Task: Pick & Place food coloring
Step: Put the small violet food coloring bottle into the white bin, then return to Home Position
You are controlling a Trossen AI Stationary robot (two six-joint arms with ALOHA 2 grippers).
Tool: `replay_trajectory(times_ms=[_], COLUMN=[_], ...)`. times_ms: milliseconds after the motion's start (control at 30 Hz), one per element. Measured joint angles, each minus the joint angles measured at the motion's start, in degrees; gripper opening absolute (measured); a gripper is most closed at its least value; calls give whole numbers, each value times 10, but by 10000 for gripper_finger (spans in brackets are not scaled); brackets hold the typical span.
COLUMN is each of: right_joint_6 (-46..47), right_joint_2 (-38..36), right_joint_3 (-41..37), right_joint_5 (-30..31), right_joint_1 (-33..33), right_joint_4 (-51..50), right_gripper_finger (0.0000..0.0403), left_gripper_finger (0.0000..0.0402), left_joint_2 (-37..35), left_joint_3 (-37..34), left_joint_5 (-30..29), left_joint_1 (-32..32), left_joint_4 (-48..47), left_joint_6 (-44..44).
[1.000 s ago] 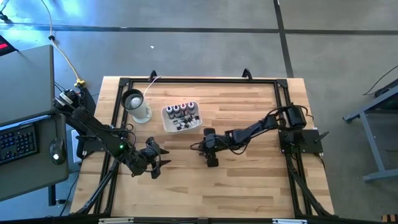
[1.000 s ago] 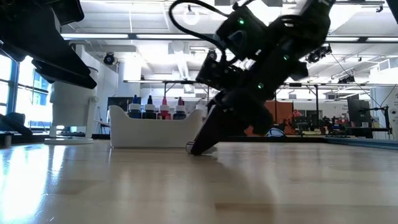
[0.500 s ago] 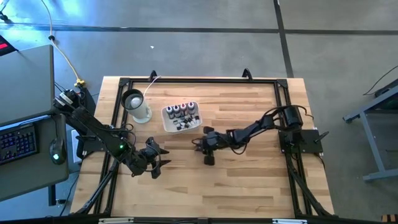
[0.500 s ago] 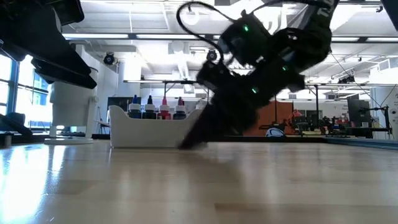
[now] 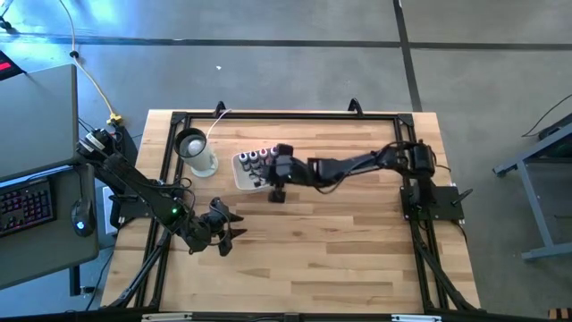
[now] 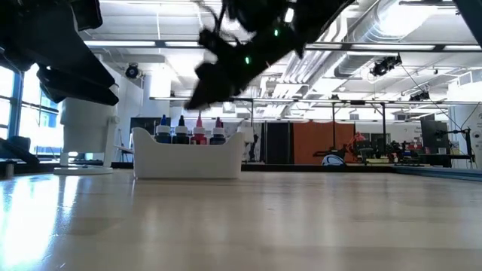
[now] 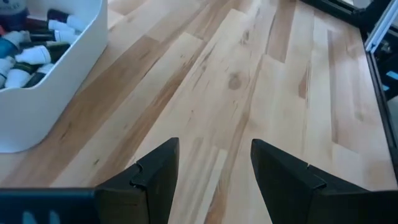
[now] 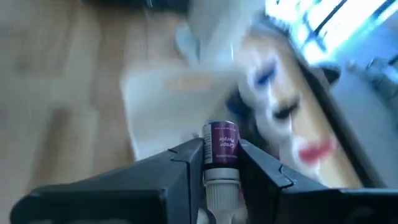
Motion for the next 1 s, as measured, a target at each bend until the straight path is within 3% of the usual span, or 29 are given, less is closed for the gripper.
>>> replay_trajectory(times_ms=[167,533,667,800,900,1000], right_joint_6=[8,-4,-64,-75,-12,85], right_joint_2=[12,12,-42,-130,-217,-317], right_joint_3=[-15,-11,10,17,11,-35], right_joint_5=[-44,-27,27,131,231,288], right_joint_1=[-34,-41,-17,23,57,91], right_joint_4=[-36,-31,-103,-234,-339,-421], right_gripper_finger=[87,157,160,151,143,136], left_gripper_finger=[198,198,198,198,198,198], left_joint_2=[0,-3,-50,-153,-246,-336], left_joint_3=[0,0,12,32,37,36], left_joint_5=[11,22,29,23,-3,-37], left_joint_1=[0,0,0,-6,-22,-52], left_joint_4=[0,-2,-32,-119,-190,-289], left_joint_6=[-3,-7,-9,39,61,62])
